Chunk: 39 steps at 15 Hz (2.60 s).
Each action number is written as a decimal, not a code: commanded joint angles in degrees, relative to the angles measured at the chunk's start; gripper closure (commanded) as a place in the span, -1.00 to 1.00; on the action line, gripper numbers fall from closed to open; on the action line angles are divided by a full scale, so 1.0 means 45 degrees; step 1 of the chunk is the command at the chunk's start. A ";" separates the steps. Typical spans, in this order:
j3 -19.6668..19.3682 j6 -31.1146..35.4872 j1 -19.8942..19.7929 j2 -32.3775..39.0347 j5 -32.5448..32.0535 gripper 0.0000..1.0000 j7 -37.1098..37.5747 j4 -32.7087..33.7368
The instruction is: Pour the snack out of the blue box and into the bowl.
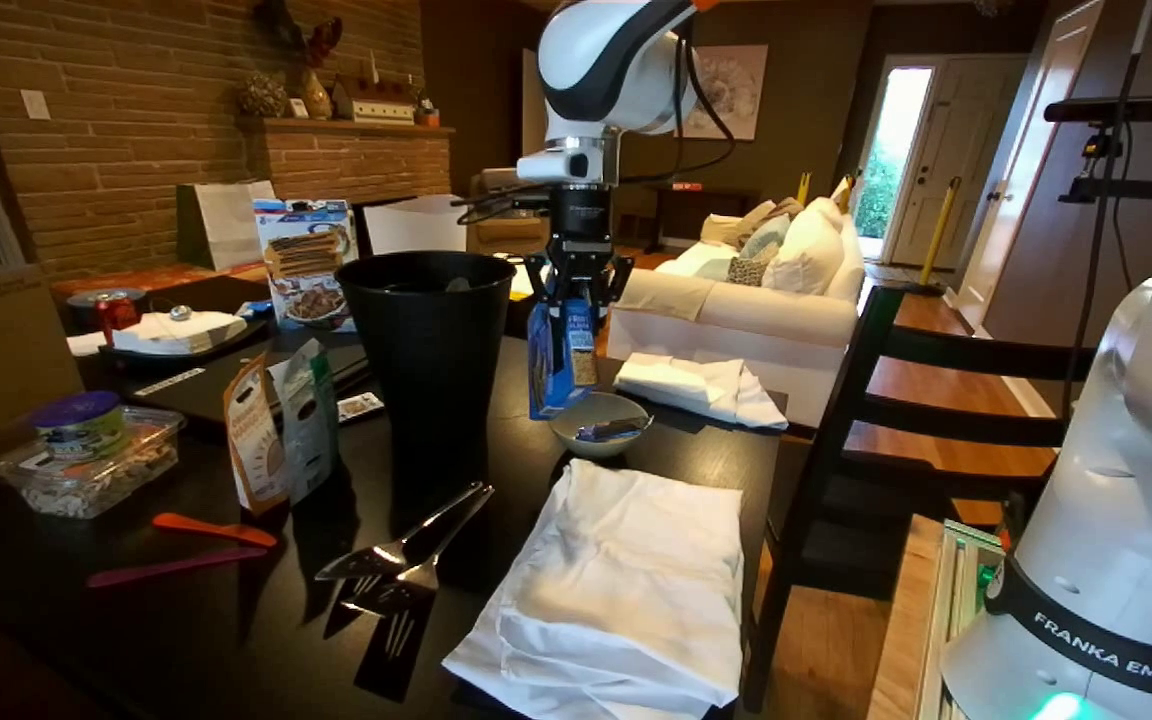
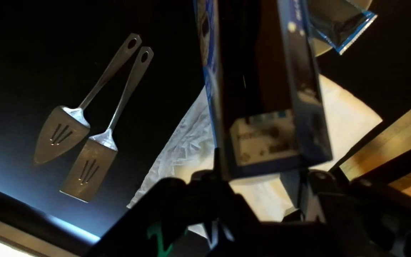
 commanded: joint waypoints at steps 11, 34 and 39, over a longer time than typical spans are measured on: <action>0.0374 0.2464 0.0482 -0.0637 -0.1411 0.68 -0.0259 -0.1602; 0.0523 0.6532 0.0769 0.0591 -0.4328 0.68 0.2259 -0.3299; 0.0521 0.7180 0.0806 0.1065 -0.4634 0.68 0.3533 -0.3249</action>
